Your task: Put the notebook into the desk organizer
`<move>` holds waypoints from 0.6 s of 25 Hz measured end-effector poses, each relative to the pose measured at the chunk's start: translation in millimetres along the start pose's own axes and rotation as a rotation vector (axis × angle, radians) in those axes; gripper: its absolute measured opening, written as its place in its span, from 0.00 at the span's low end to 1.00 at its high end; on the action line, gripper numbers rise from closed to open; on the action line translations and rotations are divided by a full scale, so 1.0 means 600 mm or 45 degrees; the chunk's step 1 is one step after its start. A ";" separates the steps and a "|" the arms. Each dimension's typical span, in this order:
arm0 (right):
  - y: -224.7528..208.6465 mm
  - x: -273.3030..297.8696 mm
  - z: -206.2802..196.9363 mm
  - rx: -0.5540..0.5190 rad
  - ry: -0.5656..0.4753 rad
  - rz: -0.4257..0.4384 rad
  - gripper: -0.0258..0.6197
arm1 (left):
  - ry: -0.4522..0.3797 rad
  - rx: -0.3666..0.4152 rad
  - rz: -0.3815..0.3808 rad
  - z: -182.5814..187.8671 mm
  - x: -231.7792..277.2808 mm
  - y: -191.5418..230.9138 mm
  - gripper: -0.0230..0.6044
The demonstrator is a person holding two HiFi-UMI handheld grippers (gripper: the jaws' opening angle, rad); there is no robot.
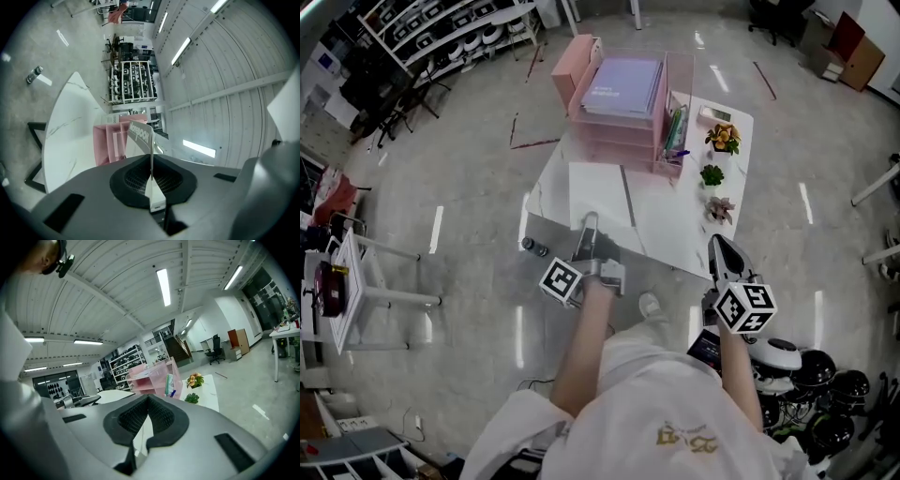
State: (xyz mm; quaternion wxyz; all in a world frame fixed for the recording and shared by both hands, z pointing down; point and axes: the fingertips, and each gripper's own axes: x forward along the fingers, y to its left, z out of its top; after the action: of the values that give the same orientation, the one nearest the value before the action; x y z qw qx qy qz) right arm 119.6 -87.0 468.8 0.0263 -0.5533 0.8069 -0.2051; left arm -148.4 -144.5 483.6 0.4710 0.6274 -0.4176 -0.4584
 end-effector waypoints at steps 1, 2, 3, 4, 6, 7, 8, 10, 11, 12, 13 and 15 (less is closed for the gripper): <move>-0.006 0.019 0.009 -0.002 0.005 0.005 0.06 | -0.003 0.003 0.005 0.003 0.019 0.004 0.08; -0.011 0.037 0.016 -0.004 0.009 0.011 0.06 | -0.005 0.008 0.011 0.006 0.036 0.009 0.08; -0.017 0.055 0.022 -0.004 0.014 0.017 0.06 | -0.006 0.012 0.012 0.009 0.053 0.011 0.08; -0.021 0.072 0.026 -0.004 0.020 0.022 0.06 | -0.008 0.012 0.010 0.011 0.070 0.011 0.08; -0.030 0.101 0.030 -0.005 0.037 0.029 0.06 | -0.011 0.002 0.012 0.014 0.098 0.017 0.08; -0.034 0.114 0.031 -0.008 0.047 0.032 0.06 | -0.012 -0.006 0.013 0.014 0.110 0.021 0.08; -0.039 0.126 0.031 -0.012 0.058 0.035 0.06 | -0.013 -0.013 0.015 0.015 0.122 0.026 0.08; -0.046 0.149 0.030 -0.016 0.078 0.041 0.06 | -0.009 -0.014 0.027 0.017 0.141 0.038 0.08; -0.049 0.159 0.030 -0.015 0.086 0.044 0.06 | -0.005 -0.012 0.035 0.018 0.150 0.044 0.08; -0.052 0.169 0.029 -0.014 0.092 0.044 0.06 | -0.003 -0.013 0.041 0.019 0.158 0.051 0.08; -0.056 0.176 0.029 -0.012 0.099 0.042 0.06 | -0.002 -0.020 0.048 0.019 0.166 0.056 0.08; -0.064 0.189 0.026 -0.007 0.116 0.040 0.06 | 0.002 -0.030 0.067 0.015 0.174 0.067 0.08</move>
State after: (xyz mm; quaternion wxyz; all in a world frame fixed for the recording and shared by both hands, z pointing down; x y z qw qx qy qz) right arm 114.0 -206.1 489.2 -0.0089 -0.5306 0.8165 -0.2274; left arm -136.8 -254.5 502.6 0.4906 0.6110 -0.4281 -0.4502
